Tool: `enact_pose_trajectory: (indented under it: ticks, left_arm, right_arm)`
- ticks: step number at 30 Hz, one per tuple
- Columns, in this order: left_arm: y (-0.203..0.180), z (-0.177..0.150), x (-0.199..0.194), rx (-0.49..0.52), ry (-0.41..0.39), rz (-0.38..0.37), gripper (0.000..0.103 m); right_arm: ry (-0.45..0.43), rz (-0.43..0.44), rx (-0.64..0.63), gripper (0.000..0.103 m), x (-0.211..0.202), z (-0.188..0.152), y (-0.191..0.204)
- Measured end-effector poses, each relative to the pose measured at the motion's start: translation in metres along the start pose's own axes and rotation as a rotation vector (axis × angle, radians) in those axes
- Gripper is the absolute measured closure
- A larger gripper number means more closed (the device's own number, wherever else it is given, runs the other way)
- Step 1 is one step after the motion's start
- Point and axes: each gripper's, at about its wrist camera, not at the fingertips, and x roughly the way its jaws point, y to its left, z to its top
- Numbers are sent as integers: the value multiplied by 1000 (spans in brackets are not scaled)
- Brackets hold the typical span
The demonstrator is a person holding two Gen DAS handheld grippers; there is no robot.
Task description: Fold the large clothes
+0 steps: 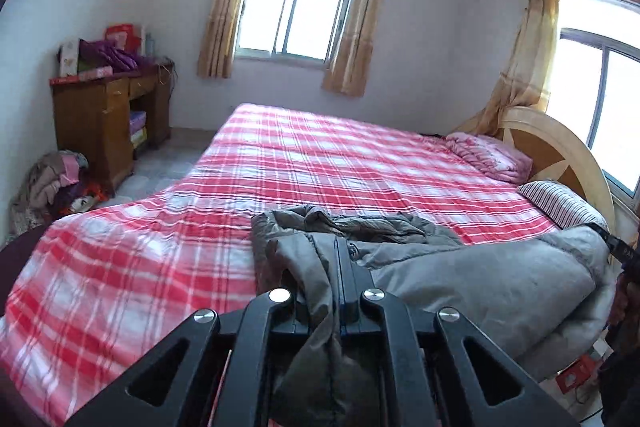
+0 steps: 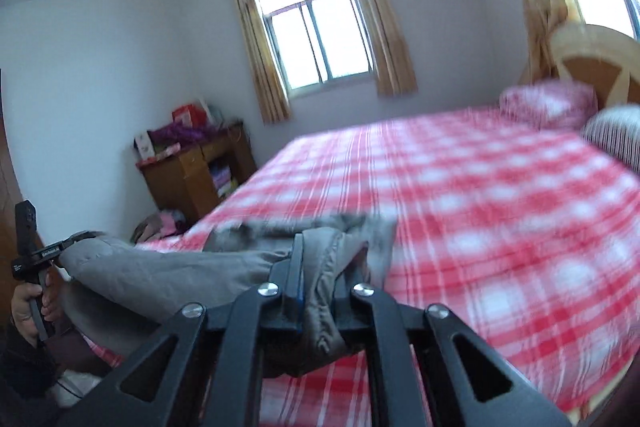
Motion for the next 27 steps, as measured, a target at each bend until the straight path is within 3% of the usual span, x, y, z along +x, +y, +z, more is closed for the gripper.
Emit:
enact_pose_trajectory:
  ticks: [4,8,12,14,15,16,18,22,24,26,27]
  left_arm:
    - [12,15,86,48,54,80,96]
    - [23,11,148,52,93,135,93]
    - [38,5,206,29,187,208,85]
    - [46,4,223,27,201,258,77]
    - [48,5,228,22,202,276,65]
    - [50,7,231,18,192,317,40]
    - [63,13,229,-5,115,445,9]
    - [79,23,224,-72,65,501,8]
    - [78,26,220,-79,49,654,8]
    - [69,31,207,-66,-8,794,8]
    - [65,32,200,-64,-40,825,8]
  right_arm:
    - [11,-46,27,94,86,24,-15]
    - [60,-111,63,94,171,30,-29]
    - [108,-172,43,94,222,20,-41]
    - [142,-190,46,94,247,15,-49]
    - [152,-200,49,94,257,12,-53]
    - [159,-210,49,94,264,10,-56]
    - [179,-228,55,94,280,5,-61]
    - [214,-256,58,93,310,-2,-67]
    - [223,-281,48,82,322,0,-65]
    - [229,-283,60,42,332,4,-65]
    - [219,-297,69,35,330,8,-64]
